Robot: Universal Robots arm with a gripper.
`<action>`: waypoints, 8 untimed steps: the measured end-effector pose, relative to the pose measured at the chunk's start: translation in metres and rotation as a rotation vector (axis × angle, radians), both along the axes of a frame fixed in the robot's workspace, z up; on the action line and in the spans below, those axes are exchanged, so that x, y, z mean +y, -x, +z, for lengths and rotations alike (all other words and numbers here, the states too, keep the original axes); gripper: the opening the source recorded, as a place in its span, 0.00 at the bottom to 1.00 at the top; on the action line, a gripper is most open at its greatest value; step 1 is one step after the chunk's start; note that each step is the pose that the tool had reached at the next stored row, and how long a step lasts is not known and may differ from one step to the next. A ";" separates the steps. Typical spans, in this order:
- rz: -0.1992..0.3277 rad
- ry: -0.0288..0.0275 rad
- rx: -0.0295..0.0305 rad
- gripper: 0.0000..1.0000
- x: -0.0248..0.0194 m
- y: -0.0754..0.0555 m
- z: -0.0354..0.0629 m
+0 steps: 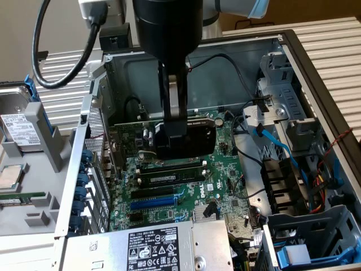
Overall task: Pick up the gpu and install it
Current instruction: 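Pick up the gpu and move the gpu toward the slot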
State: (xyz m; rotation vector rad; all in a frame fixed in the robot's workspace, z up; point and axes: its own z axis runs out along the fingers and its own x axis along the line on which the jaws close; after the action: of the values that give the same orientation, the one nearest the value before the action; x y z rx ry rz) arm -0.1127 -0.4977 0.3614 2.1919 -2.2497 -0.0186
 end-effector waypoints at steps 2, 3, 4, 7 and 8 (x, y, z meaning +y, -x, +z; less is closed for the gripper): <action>0.000 -0.0001 -0.0001 0.27 0.0027 0.003 -0.0037; 0.000 -0.0001 -0.0001 0.27 0.0042 0.004 -0.0055; 0.000 0.0000 0.0000 0.27 0.0055 0.006 -0.0073; -0.001 0.0000 0.0000 0.27 0.0088 0.010 -0.0126; -0.001 0.0000 0.0000 0.27 0.0100 0.013 -0.0146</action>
State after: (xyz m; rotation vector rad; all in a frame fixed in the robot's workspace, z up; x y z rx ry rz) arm -0.1253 -0.4877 0.3468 2.1908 -2.2508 -0.0186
